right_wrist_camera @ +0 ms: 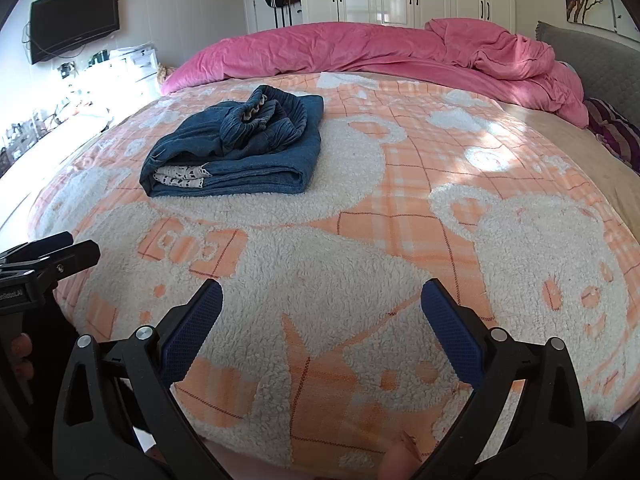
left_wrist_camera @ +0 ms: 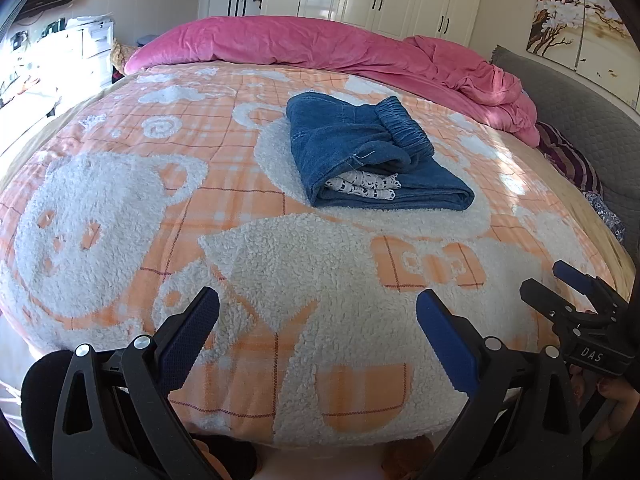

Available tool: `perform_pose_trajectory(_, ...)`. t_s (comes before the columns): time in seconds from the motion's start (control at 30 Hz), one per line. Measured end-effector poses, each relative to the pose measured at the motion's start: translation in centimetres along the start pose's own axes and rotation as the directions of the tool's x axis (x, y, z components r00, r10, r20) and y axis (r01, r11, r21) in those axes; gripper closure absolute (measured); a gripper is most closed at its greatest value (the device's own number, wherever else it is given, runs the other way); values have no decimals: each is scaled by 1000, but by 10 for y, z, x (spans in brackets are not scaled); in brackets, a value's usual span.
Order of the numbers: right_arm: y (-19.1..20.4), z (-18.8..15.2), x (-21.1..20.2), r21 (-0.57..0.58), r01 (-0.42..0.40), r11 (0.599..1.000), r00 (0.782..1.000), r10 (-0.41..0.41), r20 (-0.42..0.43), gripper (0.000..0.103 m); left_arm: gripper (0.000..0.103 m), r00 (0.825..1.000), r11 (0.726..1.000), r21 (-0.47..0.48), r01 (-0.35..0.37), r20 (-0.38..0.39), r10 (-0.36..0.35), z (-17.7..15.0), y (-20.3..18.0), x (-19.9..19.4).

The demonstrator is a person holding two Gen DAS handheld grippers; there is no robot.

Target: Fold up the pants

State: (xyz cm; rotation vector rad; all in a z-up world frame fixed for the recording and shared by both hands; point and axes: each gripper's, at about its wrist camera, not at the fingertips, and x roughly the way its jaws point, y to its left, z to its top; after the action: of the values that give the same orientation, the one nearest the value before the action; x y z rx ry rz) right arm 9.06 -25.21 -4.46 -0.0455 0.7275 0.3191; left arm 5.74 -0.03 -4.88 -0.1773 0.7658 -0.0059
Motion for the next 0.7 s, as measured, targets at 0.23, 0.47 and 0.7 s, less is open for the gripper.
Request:
perform_pose_trajectory(0.23,-1,0,0,1,1,1000,1000,-1,1,9,4,1000,1000,4,3,-3,-3,-1,0,-1)
perform_pose_trajectory(0.47,-1,0,-1,1,3,1000,1000,-3,2,9,4,1000,1000,5,2,-2,-2,0,-1,0)
perform_pose_trajectory(0.7,-4,1,-1,12,8,1000,1000,-8,-5,9,4,999,1000,7,-30,-28,30,2,-1,4)
